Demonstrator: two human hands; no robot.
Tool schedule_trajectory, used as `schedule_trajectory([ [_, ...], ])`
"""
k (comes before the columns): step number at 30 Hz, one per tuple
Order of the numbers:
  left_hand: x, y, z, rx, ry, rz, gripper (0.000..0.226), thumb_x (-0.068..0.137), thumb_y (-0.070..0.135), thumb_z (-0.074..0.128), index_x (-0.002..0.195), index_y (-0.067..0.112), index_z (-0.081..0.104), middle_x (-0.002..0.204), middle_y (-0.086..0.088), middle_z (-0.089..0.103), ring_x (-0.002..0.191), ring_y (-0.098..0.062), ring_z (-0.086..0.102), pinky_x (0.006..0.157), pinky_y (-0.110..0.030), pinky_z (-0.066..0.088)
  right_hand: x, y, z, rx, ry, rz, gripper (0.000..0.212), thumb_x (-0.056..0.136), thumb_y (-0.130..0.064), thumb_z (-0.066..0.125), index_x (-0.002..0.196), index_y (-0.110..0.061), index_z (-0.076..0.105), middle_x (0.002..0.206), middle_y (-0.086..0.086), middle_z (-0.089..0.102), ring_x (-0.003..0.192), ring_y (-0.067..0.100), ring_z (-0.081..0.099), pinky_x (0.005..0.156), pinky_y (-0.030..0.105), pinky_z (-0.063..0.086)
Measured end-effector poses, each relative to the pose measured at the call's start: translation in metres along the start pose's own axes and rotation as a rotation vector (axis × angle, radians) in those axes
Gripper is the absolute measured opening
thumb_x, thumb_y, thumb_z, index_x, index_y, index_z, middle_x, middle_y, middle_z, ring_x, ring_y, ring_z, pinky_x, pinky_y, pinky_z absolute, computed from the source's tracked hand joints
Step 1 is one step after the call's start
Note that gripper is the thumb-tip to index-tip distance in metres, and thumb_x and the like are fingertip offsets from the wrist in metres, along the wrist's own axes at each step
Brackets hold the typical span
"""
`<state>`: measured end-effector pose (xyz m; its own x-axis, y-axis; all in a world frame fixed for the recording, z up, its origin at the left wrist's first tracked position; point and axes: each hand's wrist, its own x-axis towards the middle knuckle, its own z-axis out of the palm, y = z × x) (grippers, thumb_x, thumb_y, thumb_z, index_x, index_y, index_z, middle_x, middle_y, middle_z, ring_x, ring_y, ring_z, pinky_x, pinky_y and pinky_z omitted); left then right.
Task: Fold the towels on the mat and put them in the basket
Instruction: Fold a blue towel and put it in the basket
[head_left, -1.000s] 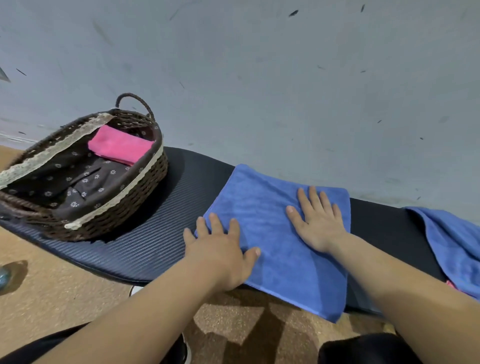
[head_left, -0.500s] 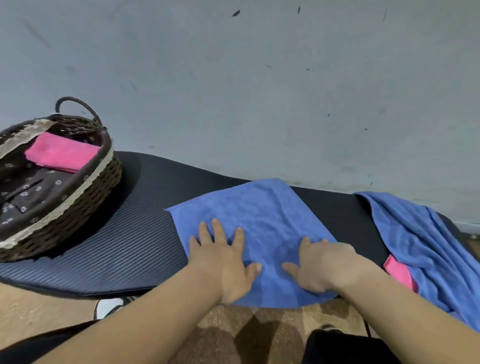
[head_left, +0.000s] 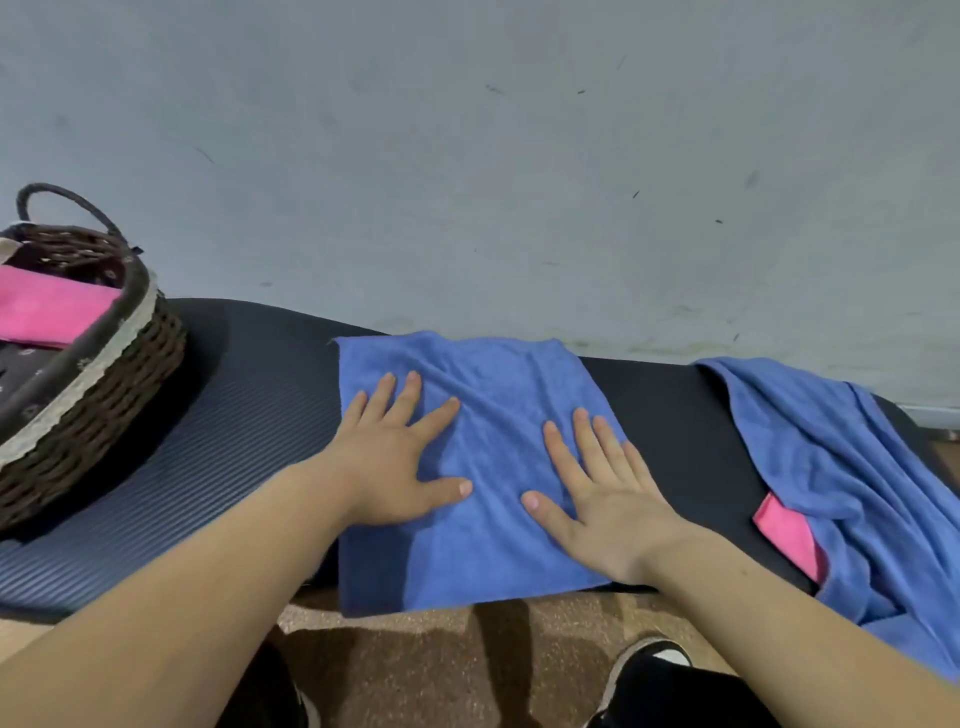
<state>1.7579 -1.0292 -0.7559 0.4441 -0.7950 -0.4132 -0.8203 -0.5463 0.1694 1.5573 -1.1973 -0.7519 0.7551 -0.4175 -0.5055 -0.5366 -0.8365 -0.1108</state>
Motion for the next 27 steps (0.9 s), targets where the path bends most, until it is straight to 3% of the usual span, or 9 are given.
schedule_trajectory([
  [3, 0.007, 0.0, -0.002, -0.03, 0.124, 0.078, 0.094, 0.088, 0.08, 0.041, 0.162, 0.036, 0.005, 0.17, -0.007, -0.018, 0.156, -0.028, -0.019, 0.127, -0.046, -0.007, 0.004, 0.009, -0.002, 0.027, 0.019, 0.091, 0.086, 0.093, -0.079, 0.012, 0.155, -0.036, -0.03, 0.159, 0.001, -0.044, 0.147, 0.02, -0.041, 0.125, 0.044, -0.017],
  [6, -0.004, 0.016, -0.001, -0.001, 0.234, 0.193, 0.088, 0.088, 0.074, 0.021, 0.163, 0.028, 0.016, 0.172, -0.008, -0.005, 0.158, -0.028, -0.008, 0.128, -0.042, -0.001, 0.008, 0.016, -0.007, 0.065, 0.025, 0.194, 0.089, 0.093, -0.08, 0.01, 0.156, -0.03, -0.029, 0.161, 0.007, -0.041, 0.149, 0.025, -0.038, 0.125, 0.046, -0.016],
  [9, -0.032, 0.029, 0.009, -0.044, 0.212, 0.281, 0.09, 0.083, 0.072, 0.014, 0.162, 0.029, 0.02, 0.172, -0.004, -0.001, 0.158, -0.023, -0.005, 0.125, -0.034, -0.004, 0.007, 0.016, -0.008, 0.07, 0.029, 0.248, 0.092, 0.093, -0.079, 0.009, 0.157, -0.025, -0.029, 0.162, 0.012, -0.038, 0.151, 0.028, -0.035, 0.126, 0.047, -0.013],
  [14, -0.059, 0.031, 0.038, 0.051, 0.144, 0.285, 0.087, 0.087, 0.074, 0.012, 0.161, 0.036, -0.013, 0.166, 0.002, -0.028, 0.152, -0.021, -0.03, 0.122, -0.033, -0.016, -0.014, 0.016, 0.001, 0.039, 0.067, 0.086, 0.085, 0.096, -0.076, 0.013, 0.156, -0.033, -0.028, 0.162, 0.0, -0.04, 0.149, 0.023, -0.037, 0.126, 0.045, -0.013],
  [16, -0.06, 0.027, 0.038, 0.072, 0.15, 0.307, 0.086, 0.094, 0.073, 0.026, 0.16, 0.037, -0.016, 0.165, 0.004, -0.031, 0.15, -0.019, -0.033, 0.126, -0.037, -0.012, -0.025, 0.015, 0.01, 0.018, 0.056, -0.01, 0.083, 0.094, -0.076, 0.011, 0.155, -0.037, -0.029, 0.16, -0.006, -0.043, 0.146, 0.018, -0.042, 0.125, 0.044, -0.016],
  [20, -0.058, 0.016, 0.037, 0.125, 0.111, 0.364, 0.095, 0.095, 0.068, 0.048, 0.158, 0.039, -0.018, 0.162, 0.006, -0.035, 0.151, -0.017, -0.033, 0.127, -0.035, -0.011, -0.036, 0.02, 0.034, -0.019, 0.122, -0.102, 0.094, 0.073, -0.087, -0.018, 0.152, -0.04, -0.033, 0.157, -0.007, -0.047, 0.142, 0.014, -0.047, 0.121, 0.04, -0.025],
  [23, -0.056, 0.004, 0.041, 0.062, 0.187, 0.426, 0.093, 0.091, 0.064, 0.06, 0.16, 0.042, 0.003, 0.169, 0.009, -0.01, 0.156, -0.014, -0.012, 0.128, -0.032, 0.003, -0.04, 0.022, 0.042, -0.008, 0.151, -0.111, 0.094, 0.068, -0.087, -0.026, 0.149, -0.041, -0.037, 0.154, -0.009, -0.05, 0.14, 0.012, -0.051, 0.121, 0.041, -0.025],
  [25, -0.061, -0.001, 0.042, 0.018, 0.276, 0.443, 0.084, 0.085, 0.057, 0.072, 0.157, 0.04, 0.032, 0.168, 0.013, 0.013, 0.155, -0.008, 0.01, 0.124, -0.028, 0.019, -0.043, 0.02, 0.043, -0.011, 0.138, -0.128, 0.089, 0.077, -0.085, -0.014, 0.151, -0.039, -0.035, 0.154, -0.008, -0.05, 0.141, 0.013, -0.05, 0.121, 0.042, -0.025],
  [27, -0.066, -0.002, 0.04, -0.083, 0.337, 0.437, 0.063, 0.084, 0.048, 0.078, 0.142, 0.034, 0.057, 0.162, 0.015, 0.032, 0.15, -0.003, 0.023, 0.119, -0.026, 0.031, -0.047, 0.021, 0.043, -0.016, 0.123, -0.145, 0.086, 0.086, -0.082, 0.001, 0.152, -0.04, -0.033, 0.155, -0.007, -0.05, 0.142, 0.014, -0.049, 0.121, 0.042, -0.025],
])
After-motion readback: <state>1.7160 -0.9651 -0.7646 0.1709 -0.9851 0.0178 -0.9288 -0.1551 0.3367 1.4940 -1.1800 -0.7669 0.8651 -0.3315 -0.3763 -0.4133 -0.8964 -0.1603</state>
